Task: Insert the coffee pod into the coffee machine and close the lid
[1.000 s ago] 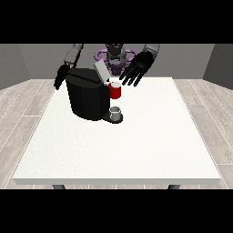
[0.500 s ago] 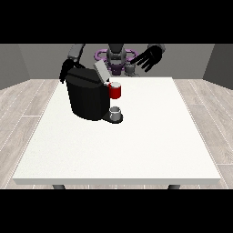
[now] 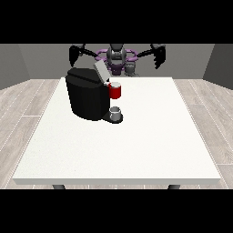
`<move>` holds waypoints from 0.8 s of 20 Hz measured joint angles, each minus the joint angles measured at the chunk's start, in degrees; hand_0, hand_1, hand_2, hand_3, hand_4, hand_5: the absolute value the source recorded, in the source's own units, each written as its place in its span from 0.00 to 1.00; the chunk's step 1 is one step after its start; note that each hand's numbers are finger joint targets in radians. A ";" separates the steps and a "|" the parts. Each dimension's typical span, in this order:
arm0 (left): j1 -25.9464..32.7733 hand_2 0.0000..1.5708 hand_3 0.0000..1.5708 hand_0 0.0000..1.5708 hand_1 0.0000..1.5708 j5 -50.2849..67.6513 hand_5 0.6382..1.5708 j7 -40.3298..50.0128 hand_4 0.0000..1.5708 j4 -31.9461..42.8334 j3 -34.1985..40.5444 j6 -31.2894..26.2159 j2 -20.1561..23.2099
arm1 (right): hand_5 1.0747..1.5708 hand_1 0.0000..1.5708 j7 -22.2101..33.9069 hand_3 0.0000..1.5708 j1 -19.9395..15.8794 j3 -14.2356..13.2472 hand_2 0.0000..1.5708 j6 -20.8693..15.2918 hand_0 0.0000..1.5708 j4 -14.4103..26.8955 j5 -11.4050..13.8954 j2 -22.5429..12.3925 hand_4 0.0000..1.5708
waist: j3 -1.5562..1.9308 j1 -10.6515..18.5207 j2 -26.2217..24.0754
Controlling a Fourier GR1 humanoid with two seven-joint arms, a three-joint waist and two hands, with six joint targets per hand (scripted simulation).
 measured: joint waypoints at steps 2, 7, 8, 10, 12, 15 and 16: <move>2.21 0.00 0.00 0.00 0.00 0.65 1.00 -0.03 0.27 -0.64 -0.05 -0.38 -0.42 | 1.00 0.00 1.18 0.00 -0.99 0.80 0.00 1.21 0.00 -1.63 0.05 -0.66 0.12 | 0.01 0.67 -1.19; 5.22 0.00 0.00 0.00 0.00 3.50 1.00 1.49 0.23 -3.62 -0.45 -1.78 -1.14 | 1.00 0.00 1.78 0.00 -3.80 1.40 0.00 4.13 0.00 -3.50 0.22 -3.29 0.05 | 0.03 3.11 -1.48; 5.98 0.00 0.00 0.00 0.00 4.35 1.00 1.89 0.27 -4.56 -1.13 -2.00 -1.40 | 1.00 0.00 2.10 0.00 -4.56 1.21 0.00 4.27 0.00 -3.32 0.39 -3.82 0.00 | 0.03 3.66 -1.40; 7.09 0.00 0.00 0.00 0.00 5.74 1.00 3.32 0.26 -7.53 -2.12 -2.71 -1.59 | 1.00 0.00 2.81 0.00 -5.54 0.92 0.00 4.21 0.00 -3.05 0.55 -4.17 0.00 | 0.03 4.64 -1.01; 7.62 0.00 0.00 0.00 0.00 7.31 1.00 4.63 0.23 -10.08 -3.02 -3.21 -1.66 | 1.00 0.00 4.15 0.00 -7.85 -0.47 0.00 4.16 0.00 -2.25 -0.19 -4.90 0.00 | 0.04 5.58 0.06; 9.22 0.00 0.00 0.00 0.00 9.43 1.00 5.40 0.25 -13.58 -4.93 -3.33 -2.07 | 1.00 0.00 5.77 0.00 -11.04 -2.67 0.00 4.49 0.00 -0.52 -1.92 -5.85 0.00 | 0.04 6.77 1.97; 9.77 0.00 0.00 0.00 0.00 10.17 1.00 6.06 0.23 -14.96 -5.84 -3.08 -2.15 | 1.00 0.00 6.18 0.00 -11.87 -3.24 0.00 5.04 0.00 0.23 -2.53 -6.30 0.00 | 0.04 7.07 2.40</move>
